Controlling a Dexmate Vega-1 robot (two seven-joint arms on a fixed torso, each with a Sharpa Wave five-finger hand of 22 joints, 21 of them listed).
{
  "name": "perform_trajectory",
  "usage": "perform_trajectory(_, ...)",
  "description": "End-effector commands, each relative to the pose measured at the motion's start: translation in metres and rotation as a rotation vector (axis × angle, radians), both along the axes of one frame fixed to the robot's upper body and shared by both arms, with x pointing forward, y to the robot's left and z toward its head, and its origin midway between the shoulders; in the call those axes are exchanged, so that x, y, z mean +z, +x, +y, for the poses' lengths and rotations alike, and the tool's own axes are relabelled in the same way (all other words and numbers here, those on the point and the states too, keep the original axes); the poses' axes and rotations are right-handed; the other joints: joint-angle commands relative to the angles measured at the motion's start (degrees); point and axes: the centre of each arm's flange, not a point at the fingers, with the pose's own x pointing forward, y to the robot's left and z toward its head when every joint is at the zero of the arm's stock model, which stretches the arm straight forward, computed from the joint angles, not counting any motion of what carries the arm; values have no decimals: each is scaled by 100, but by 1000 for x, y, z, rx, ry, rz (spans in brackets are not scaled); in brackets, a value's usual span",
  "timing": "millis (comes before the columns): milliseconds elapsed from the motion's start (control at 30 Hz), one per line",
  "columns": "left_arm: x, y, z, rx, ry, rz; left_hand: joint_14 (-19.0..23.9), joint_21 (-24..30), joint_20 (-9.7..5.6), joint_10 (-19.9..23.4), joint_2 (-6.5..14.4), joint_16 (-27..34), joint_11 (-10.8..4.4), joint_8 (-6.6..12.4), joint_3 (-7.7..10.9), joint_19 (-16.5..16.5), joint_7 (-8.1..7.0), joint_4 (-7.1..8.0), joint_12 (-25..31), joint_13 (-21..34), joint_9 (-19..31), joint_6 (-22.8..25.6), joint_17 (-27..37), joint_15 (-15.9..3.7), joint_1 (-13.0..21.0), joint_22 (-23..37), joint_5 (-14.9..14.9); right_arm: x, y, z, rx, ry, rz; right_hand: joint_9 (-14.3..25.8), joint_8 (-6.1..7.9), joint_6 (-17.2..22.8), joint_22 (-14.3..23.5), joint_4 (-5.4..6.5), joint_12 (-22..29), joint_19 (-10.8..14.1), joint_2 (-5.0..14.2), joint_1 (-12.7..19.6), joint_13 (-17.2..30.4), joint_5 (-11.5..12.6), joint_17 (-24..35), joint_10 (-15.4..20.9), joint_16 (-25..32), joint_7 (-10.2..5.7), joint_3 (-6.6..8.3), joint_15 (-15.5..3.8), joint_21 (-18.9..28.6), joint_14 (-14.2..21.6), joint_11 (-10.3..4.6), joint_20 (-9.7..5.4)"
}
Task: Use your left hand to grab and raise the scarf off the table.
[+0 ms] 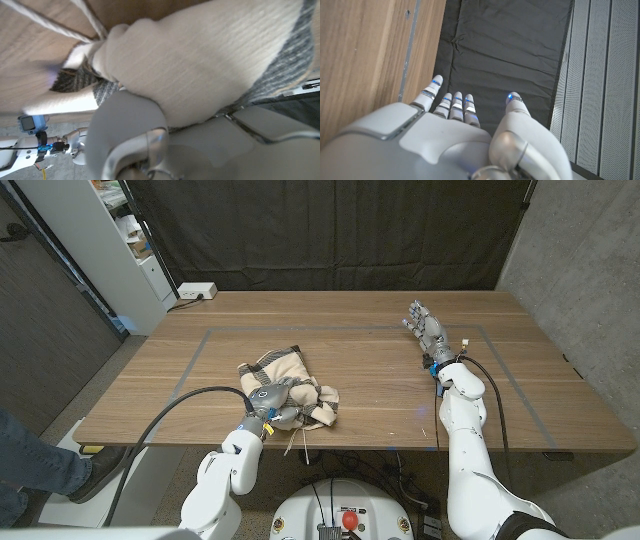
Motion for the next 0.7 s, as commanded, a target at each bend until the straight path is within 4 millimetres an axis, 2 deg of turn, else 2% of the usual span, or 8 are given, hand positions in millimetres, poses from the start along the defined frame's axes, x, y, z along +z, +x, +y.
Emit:
perform_trajectory(33, -2, -1, 0, 4, -10, 1, 157, 142, 371, 116, 150, 104, -9, 48, 256, 1629, 31, -140, 69, 54, 39, 103, 73, -40, 498, 57, -54, 6, -8, 1, 5, -8, -25, 13, 42, 19, 26, -31, 25, -28, 43, -5, 28, 35, 19, 12, -8, -41, 13, 48, 32, 6, -12, -3)
perform_trajectory(200, -3, -2, -1, 9, -14, -9, 256, 197, 374, 228, 239, 186, -4, 72, 307, 1776, 26, -128, 121, 86, 54, 189, 154, -84, 790, 62, -67, 7, -10, 2, 6, -13, -30, 13, 39, 15, 26, -31, 26, -29, 41, -7, 29, 35, 19, 13, -8, -35, 12, 45, 33, 6, -22, -6)
perform_trajectory(400, -3, -6, -2, 15, -18, -18, 345, 221, 374, 296, 310, 259, 0, 91, 340, 1829, 22, -125, 155, 110, 63, 253, 216, -119, 953, 66, -63, 7, -13, 2, 7, -19, -34, 13, 40, 18, 26, -31, 28, -31, 43, -7, 29, 35, 19, 19, -8, -37, 14, 43, 34, 7, -9, -5)
perform_trajectory(500, -3, -7, -2, 18, -19, -12, 641, 334, 336, 486, 399, 497, -55, 113, 337, 2060, 25, -98, 265, 184, 78, 339, 409, -261, 1189, 79, -67, 6, -14, 1, 8, -21, -36, 13, 41, 18, 26, -31, 27, -32, 43, -9, 29, 35, 20, 16, -6, -36, 14, 48, 34, 10, -21, -1)
perform_trajectory(700, -4, -11, -3, 20, -33, -43, 909, 511, 190, 654, 445, 841, -74, 142, 272, 2352, 22, -97, 416, 336, 96, 448, 780, -316, 1465, 100, -78, 6, -17, 1, 7, -17, -36, 13, 40, 18, 26, -30, 27, -32, 42, -12, 29, 34, 20, 16, -6, -38, 13, 44, 35, 8, -12, -3)
